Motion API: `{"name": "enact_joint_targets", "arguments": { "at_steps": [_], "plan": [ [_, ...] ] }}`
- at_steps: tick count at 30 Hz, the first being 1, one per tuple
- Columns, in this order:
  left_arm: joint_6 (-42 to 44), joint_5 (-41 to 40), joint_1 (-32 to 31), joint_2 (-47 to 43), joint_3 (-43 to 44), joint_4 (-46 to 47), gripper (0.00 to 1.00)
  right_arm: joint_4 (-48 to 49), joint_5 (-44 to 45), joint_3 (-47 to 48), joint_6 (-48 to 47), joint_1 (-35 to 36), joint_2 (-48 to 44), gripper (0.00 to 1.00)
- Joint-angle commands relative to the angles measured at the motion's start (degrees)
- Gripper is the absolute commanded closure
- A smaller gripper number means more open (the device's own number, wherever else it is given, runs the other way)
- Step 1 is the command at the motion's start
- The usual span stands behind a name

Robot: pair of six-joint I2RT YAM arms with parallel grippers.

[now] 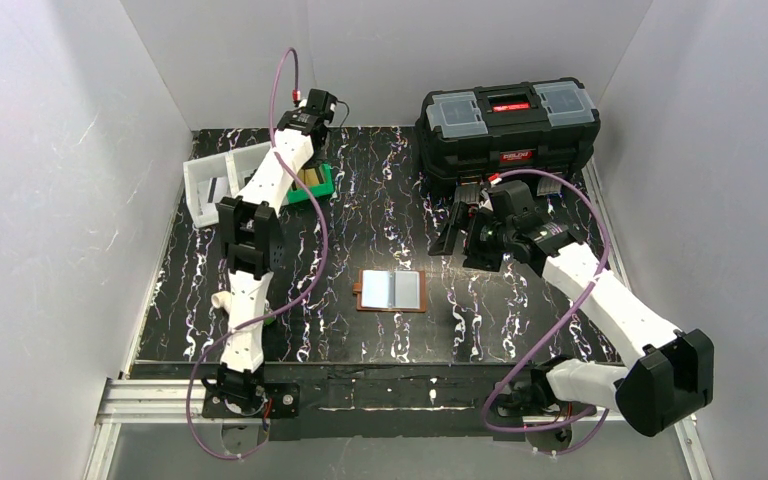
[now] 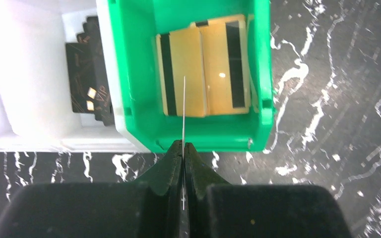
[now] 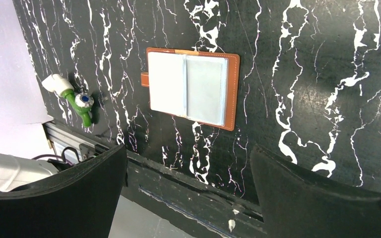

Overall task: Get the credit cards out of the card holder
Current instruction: Place the credit card in the storage box, then remove the credit card from the card holder.

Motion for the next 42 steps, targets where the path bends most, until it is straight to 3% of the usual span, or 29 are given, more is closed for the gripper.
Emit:
{"name": "enact_joint_targets", "arguments": {
  "at_steps": [1, 10, 13, 17, 19, 25, 29, 33, 42],
  "plan": [
    [5.39, -8.46, 0.58, 2.61, 5.35, -0.97, 1.0, -2.0, 2.06, -0.36, -1.55, -0.14, -2.48, 0.0],
    [8.89, -9.64, 0.79, 7.67, 9.76, 2.59, 0.97, -3.58, 2.46, -0.13, -1.29, -0.13, -3.74, 0.0],
    [9.31, -9.3, 0.76, 8.09, 10.51, 2.34, 0.88, -3.79, 2.58, -0.4, -1.13, -0.13, -3.81, 0.0],
    [9.27, -7.45, 0.79, 6.96, 10.38, 1.83, 0.57, -4.21, 2.33, -0.21, -1.14, -0.13, -2.97, 0.0],
    [9.1, -5.24, 0.81, 5.69, 9.85, 1.99, 0.48, -4.74, 1.93, 0.36, -1.37, -0.13, -2.3, 0.0],
    [6.97, 3.24, 0.88, -0.63, 6.24, 2.41, 0.42, -6.14, 2.23, 1.85, -2.65, -0.13, 0.29, 0.0],
    [3.66, 10.89, 0.67, -7.94, -0.82, 2.56, 0.42, -5.88, 4.18, 1.68, -2.79, -0.21, 1.0, 0.0],
    [0.41, 16.77, -1.07, -17.01, -13.11, 4.35, 0.42, -5.03, 5.7, 1.57, -2.81, -0.7, 2.09, 0.0],
    [-3.28, 19.36, -10.42, -34.4, -40.21, 8.05, 0.4, -2.21, 4.41, -0.36, -1.74, -3.48, 4.57, 0.0]
  ]
}}
